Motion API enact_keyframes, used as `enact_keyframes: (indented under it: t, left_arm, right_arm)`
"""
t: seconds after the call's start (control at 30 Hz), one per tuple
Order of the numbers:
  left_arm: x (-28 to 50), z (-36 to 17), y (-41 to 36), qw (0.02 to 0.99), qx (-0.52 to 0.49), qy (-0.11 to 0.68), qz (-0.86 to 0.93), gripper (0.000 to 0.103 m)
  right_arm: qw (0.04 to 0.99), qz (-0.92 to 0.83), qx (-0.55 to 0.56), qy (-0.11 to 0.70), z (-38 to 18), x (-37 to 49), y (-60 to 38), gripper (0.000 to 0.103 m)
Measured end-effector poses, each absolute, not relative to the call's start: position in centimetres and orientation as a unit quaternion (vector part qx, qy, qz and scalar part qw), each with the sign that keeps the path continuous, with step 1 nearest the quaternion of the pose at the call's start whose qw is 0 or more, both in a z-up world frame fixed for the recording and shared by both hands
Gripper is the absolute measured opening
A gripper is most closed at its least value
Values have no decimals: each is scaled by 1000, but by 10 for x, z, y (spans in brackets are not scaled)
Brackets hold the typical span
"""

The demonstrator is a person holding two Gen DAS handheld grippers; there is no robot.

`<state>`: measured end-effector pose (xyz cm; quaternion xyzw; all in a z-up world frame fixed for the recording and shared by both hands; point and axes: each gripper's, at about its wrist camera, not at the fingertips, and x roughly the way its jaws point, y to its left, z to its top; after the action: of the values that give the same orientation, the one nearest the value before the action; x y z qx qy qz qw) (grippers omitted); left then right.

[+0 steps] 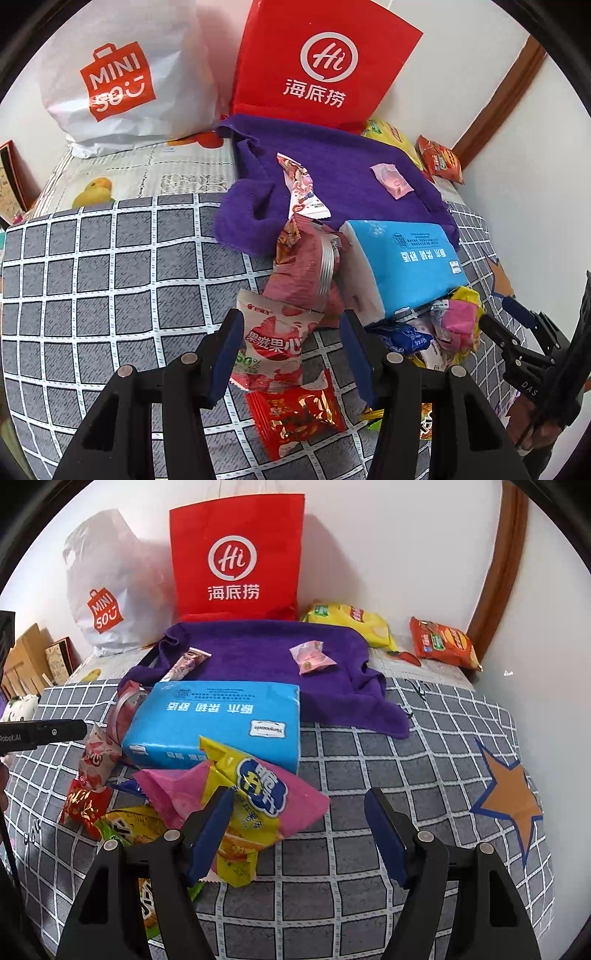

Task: Organize snacks
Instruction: 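Grasp the pink crisp bag with the right tool and lift it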

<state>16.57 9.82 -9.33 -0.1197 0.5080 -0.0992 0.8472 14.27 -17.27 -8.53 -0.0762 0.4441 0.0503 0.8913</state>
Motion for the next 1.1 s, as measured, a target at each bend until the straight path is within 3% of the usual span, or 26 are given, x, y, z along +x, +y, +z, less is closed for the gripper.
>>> enact_keyframes:
  t: [0.4, 0.6, 0.87, 0.93, 1.1]
  left_arm:
    - [160, -89, 95, 849, -110, 509, -92, 51]
    - [153, -91, 100, 850, -105, 511, -79, 51]
    - [146, -97, 112, 847, -112, 517, -59, 51]
    - [145, -97, 114, 847, -113, 516, -57, 51]
    - [141, -99, 118, 847, -115, 517, -50, 51]
  right_arm:
    - [879, 109, -9, 465, -98, 146, -165, 72]
    - [879, 117, 26, 462, -108, 152, -157, 82]
    - [853, 136, 95, 494, -125, 164, -157, 83]
    - [853, 141, 105, 492, -126, 166, -155, 81]
    - [857, 161, 109, 478, -117, 161, -152, 58]
